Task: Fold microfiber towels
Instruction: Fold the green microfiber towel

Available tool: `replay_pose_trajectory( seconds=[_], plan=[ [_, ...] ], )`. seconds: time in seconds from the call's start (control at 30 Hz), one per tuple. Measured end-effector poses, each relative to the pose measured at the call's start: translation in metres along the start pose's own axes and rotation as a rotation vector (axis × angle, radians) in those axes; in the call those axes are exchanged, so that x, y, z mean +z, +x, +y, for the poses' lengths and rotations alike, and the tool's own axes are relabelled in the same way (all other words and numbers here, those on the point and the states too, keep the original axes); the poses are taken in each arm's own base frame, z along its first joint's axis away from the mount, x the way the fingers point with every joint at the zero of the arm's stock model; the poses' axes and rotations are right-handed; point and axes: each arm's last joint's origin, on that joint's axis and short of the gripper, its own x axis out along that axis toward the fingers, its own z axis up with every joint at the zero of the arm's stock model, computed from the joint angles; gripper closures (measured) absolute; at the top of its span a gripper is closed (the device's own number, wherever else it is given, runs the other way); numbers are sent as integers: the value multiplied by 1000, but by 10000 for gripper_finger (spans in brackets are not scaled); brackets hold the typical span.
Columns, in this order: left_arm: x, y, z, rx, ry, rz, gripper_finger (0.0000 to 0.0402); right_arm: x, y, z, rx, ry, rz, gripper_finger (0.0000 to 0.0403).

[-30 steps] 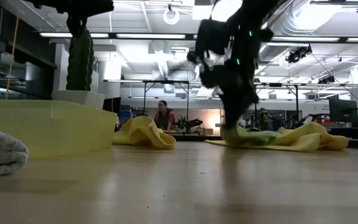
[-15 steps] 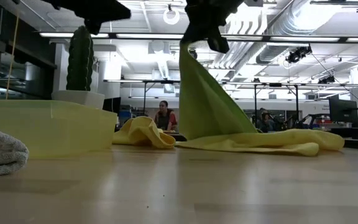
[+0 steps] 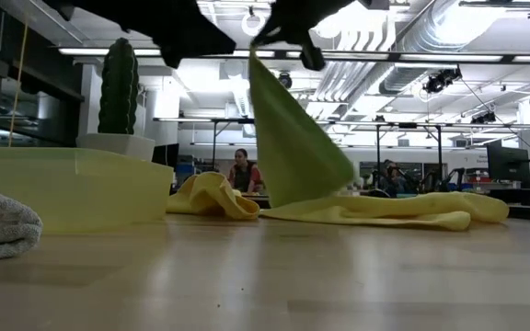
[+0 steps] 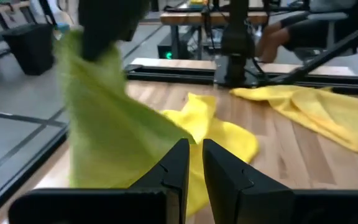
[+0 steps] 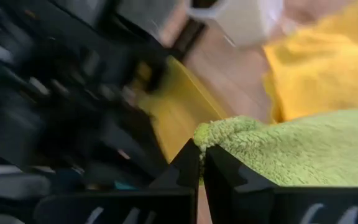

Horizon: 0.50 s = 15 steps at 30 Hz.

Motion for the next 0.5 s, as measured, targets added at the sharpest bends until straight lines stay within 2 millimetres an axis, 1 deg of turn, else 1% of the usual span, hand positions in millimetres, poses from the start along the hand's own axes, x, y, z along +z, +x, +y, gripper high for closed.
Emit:
replay_pose_trajectory(
  seconds=[0.13, 0.3, 0.4, 0.5],
  plan=[
    [-1, 13, 1, 77, 14, 22, 363, 5, 0, 5, 46, 39, -54, 402],
    [-10, 25, 4, 150, 29, 72, 363, 4, 0, 4, 33, 44, -42, 403],
    [-13, 24, 5, 153, 35, 109, 363, 3, -2, 4, 27, 23, -36, 403],
    [-9, 13, 5, 142, 24, 126, 363, 2, -10, 4, 14, -12, -24, 403]
  ],
)
